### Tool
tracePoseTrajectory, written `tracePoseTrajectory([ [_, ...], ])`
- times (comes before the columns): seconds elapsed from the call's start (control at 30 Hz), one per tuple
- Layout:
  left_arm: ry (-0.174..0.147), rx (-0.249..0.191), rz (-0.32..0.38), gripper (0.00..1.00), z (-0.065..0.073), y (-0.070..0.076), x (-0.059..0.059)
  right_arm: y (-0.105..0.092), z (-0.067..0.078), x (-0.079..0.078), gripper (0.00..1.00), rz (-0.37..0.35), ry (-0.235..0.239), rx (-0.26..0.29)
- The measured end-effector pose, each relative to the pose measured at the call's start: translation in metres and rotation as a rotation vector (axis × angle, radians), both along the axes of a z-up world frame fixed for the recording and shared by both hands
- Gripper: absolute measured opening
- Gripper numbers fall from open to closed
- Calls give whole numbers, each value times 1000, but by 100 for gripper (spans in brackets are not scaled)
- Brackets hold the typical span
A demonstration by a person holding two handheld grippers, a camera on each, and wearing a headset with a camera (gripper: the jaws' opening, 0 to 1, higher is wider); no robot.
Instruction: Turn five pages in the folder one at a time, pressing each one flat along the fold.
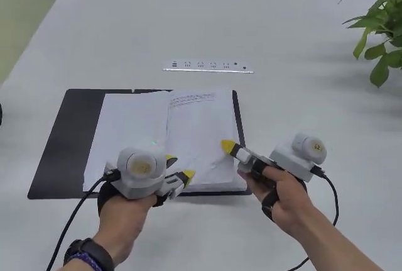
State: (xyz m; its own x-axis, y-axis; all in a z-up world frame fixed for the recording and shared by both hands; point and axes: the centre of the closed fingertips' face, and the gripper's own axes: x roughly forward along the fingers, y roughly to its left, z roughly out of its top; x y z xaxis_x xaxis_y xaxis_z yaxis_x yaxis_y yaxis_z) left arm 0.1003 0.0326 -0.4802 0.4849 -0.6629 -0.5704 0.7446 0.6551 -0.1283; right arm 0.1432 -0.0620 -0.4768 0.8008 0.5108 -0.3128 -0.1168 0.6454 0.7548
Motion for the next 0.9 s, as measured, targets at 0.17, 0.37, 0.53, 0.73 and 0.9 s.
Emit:
tracePoseTrajectory([
  [0.17,-2,-2,-2,31,5,9,-3,2,5,0,0,5,-5,-10],
  [0.37,-11,-9,6,33,11,19,-3,4,14,3,0,-19,-12,22],
  [0.53,-16,4,30,38,13,33,-1,7,22,5,0,-37,-21,32],
  [0.73,-20,0,47,39,18,45,-1,17,30,8,0,-29,-36,23],
  [0.9,-20,-4,52,42,22,56,-4,26,37,12,0,-29,-43,34],
])
